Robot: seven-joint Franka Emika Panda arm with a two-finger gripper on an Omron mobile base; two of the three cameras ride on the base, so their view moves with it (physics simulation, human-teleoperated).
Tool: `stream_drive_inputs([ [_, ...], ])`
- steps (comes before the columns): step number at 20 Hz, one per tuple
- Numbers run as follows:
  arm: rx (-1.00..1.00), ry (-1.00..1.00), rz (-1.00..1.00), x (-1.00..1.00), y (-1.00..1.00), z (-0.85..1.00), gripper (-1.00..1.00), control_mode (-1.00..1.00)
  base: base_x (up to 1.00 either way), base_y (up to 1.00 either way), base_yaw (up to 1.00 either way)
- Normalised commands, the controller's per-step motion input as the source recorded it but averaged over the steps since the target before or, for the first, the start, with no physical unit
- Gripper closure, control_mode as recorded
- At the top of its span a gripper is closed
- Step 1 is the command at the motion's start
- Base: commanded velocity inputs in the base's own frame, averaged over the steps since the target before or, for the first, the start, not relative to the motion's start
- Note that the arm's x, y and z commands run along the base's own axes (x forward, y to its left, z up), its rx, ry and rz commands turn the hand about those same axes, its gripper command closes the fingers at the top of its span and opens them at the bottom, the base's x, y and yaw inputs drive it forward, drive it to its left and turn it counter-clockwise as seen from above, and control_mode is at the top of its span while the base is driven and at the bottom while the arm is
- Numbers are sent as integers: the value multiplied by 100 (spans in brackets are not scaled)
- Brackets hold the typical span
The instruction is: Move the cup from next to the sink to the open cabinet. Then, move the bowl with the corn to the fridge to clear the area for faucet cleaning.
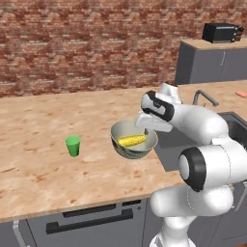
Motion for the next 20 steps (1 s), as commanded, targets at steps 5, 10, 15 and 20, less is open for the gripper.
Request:
stream_drive_inputs([
  [5, 0, -18, -13, -35, 0, 100, 100, -100, 0, 0, 0],
  [10, 1, -3, -23, -32, 0, 97, 100, -100, 0, 0, 0],
  [15, 2, 0, -12, -16, -1, 29, 100, -100, 0, 0, 0],
  [20, 0, 0, -3, -7, 0, 0, 100, 100, -11, -1, -8],
])
